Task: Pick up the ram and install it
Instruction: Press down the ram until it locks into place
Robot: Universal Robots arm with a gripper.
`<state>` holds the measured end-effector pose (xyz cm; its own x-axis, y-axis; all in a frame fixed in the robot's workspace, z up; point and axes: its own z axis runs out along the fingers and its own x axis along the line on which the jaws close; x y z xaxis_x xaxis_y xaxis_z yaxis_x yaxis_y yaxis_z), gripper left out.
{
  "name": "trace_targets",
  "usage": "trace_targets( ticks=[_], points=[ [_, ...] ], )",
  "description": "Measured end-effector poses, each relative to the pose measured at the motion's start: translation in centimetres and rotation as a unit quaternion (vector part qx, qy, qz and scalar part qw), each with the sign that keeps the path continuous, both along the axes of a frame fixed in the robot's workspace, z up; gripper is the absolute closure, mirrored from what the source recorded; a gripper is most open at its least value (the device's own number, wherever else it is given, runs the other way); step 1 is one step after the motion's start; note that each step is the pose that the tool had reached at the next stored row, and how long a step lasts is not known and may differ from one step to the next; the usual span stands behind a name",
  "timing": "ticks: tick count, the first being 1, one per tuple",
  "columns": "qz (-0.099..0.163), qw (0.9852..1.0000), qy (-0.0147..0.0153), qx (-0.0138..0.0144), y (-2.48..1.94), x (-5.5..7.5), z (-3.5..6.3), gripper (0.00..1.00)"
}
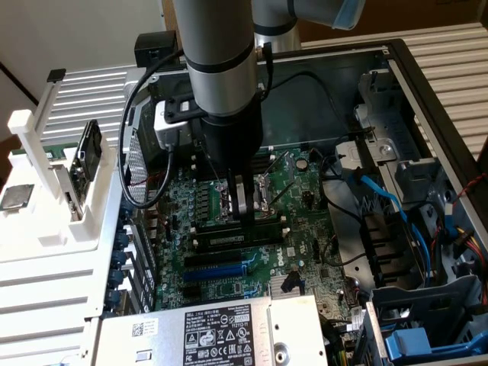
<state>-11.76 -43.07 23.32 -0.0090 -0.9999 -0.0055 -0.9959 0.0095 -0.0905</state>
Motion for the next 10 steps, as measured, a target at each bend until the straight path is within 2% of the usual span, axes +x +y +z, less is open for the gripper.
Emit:
trace_targets(
  ticks=[3,4,10],
  points=[
    [0.000,1.0000,0.0001,-0.0001,-0.01,0.0,0.58,0.90],
    [-0.002,1.0000,0.0004,-0.0001,-0.01,0.0,1.80,0.90],
    [-0.042,0.9991,0.0005,0.0000,-0.01,0.0,1.83,0.90]
  ],
)
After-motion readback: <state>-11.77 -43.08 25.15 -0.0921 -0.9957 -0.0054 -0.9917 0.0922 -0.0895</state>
